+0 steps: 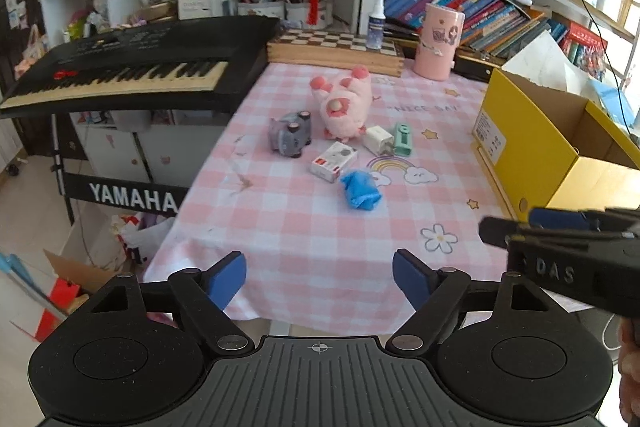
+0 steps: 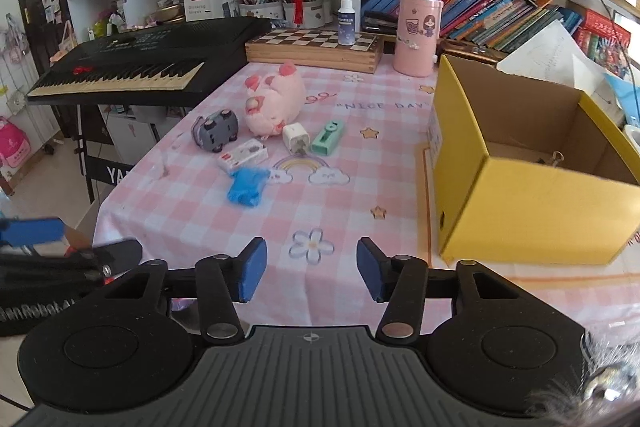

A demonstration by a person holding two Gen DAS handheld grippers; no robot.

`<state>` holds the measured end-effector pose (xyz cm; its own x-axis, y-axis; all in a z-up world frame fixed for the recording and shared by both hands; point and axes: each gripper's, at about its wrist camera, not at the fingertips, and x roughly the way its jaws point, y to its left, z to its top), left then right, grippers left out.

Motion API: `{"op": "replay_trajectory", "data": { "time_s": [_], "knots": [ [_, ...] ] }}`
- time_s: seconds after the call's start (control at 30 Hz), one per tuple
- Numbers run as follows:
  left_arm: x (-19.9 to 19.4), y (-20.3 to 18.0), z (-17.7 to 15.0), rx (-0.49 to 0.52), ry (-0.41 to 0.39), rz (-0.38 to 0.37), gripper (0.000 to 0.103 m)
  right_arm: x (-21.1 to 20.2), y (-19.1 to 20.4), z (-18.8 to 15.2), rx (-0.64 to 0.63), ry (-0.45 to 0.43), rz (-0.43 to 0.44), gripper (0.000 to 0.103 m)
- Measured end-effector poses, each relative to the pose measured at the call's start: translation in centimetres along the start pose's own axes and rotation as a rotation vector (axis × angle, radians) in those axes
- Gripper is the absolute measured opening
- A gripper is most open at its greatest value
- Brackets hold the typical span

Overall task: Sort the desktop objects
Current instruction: 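Grasp the blue glove with the left tool while the right tool grasps the white plug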

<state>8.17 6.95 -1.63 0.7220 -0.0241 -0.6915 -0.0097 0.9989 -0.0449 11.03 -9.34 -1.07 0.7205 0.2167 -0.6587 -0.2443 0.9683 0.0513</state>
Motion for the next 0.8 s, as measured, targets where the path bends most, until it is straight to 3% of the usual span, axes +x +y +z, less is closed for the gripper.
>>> {"op": "replay_trajectory", "data": {
  "time_s": [0.43,0.8],
  "knots": [
    [6.4,-2.8,3.5,0.012,0.037,-0.038,0.063,5.1,-3.0,4.8,-0.009,0.002,0.018,0.046],
    [11.5,-4.2,5.3,-0.003,0.100,-0.019,0.057,8.6,-4.3,7.8,-0.024,0.013,0.043,0.046]
  ]
}}
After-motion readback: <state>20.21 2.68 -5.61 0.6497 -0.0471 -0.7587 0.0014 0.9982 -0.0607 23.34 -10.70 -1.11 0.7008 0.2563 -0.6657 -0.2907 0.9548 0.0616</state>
